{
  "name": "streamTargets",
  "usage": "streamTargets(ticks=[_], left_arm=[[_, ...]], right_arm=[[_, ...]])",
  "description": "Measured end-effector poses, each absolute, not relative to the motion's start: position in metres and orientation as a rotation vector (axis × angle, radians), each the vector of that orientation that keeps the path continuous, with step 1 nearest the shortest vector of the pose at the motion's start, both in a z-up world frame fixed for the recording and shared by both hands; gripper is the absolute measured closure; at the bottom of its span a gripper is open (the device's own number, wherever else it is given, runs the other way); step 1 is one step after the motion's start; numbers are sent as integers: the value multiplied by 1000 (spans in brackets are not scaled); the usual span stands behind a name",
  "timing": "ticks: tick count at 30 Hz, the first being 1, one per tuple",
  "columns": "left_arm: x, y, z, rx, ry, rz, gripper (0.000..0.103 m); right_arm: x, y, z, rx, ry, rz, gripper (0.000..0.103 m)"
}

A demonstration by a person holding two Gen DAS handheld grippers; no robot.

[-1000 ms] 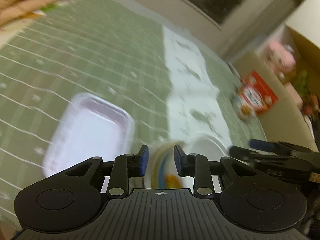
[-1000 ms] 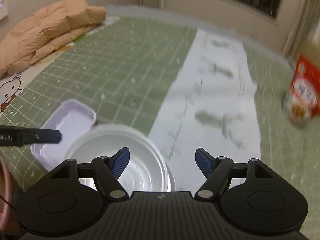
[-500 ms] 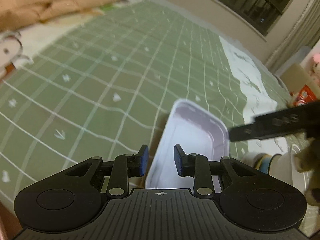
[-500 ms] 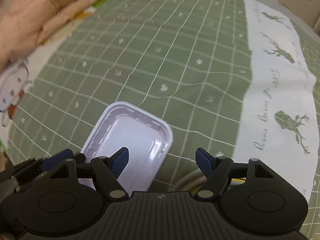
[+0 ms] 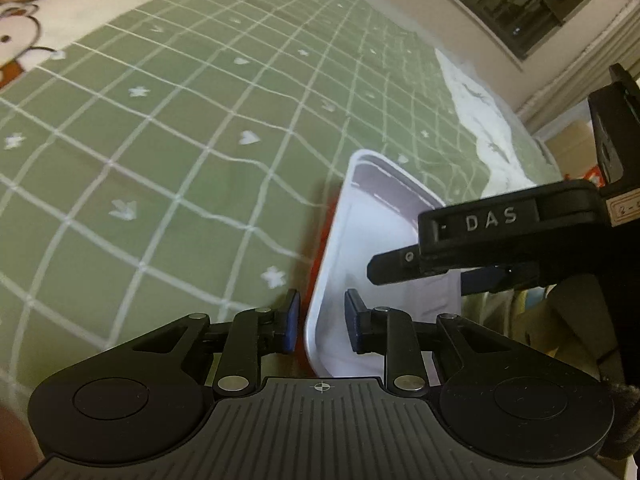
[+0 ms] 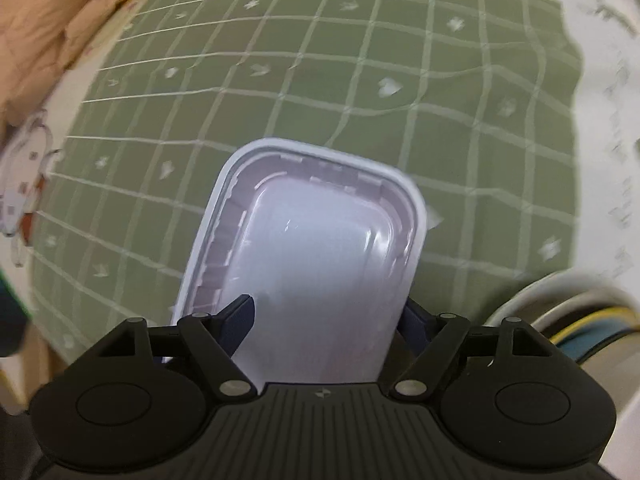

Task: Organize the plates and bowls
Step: 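Close both tools on the rim of the lavender tray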

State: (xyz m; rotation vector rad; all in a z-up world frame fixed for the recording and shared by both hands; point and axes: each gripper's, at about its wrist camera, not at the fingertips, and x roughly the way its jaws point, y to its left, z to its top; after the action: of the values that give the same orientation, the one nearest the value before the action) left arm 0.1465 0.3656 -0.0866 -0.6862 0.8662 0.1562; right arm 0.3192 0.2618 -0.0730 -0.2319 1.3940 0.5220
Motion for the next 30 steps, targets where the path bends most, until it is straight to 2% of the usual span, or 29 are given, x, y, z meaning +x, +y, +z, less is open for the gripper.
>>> streamTargets(ticks=[11,22,24,26,30], left_arm=[[65,366,-90,-694,885,240,78],[57,389,-76,-692,802,377,78],[64,389,-73,-672,803,388,78],[72,388,-72,-652,815,390,78],[86,385,-72,-616,839,391,78]], right_arm=[[244,263,-84,-103,1244,767,23],[201,238,-103,-102,1015,755,21],[194,239,-107,-117,978,760,16],[186,239,-111,-128,958,788,0],[172,245,-118,-177,900,779,0]])
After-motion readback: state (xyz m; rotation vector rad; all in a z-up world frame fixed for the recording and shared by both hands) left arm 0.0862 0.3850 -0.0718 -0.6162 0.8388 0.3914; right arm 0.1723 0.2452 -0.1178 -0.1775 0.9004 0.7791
